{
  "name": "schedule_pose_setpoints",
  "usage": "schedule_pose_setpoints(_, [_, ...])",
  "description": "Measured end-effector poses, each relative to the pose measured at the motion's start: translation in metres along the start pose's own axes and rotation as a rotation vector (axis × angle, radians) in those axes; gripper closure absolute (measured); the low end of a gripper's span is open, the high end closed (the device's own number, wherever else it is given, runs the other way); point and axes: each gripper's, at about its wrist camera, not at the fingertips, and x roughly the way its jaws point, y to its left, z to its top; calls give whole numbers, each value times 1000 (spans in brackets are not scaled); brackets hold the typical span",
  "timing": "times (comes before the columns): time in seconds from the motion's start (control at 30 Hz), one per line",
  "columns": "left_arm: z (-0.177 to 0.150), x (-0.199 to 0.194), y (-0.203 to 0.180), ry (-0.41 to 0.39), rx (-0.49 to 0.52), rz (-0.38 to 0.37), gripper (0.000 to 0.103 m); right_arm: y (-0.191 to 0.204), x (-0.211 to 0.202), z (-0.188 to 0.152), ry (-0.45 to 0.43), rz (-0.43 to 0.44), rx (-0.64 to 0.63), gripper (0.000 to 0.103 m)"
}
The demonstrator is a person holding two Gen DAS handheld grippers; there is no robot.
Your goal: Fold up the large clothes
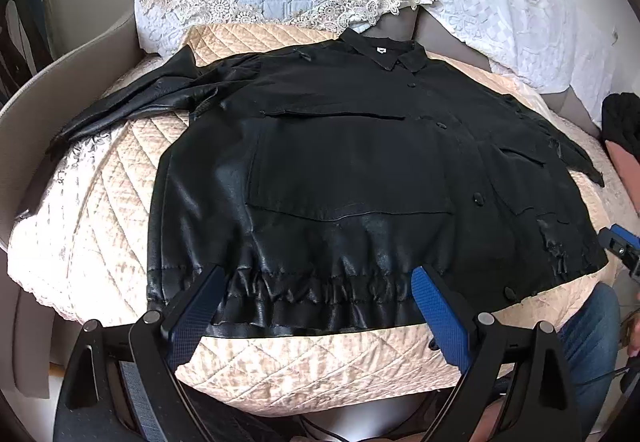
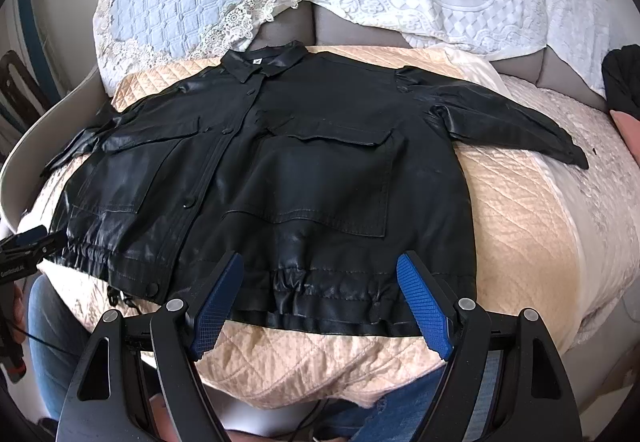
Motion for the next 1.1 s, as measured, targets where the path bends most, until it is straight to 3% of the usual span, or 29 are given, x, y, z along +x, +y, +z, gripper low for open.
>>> schedule_pose_setpoints(1.1, [20,13,2,-3,17,25,13,12,22,17,36,45,-15,23])
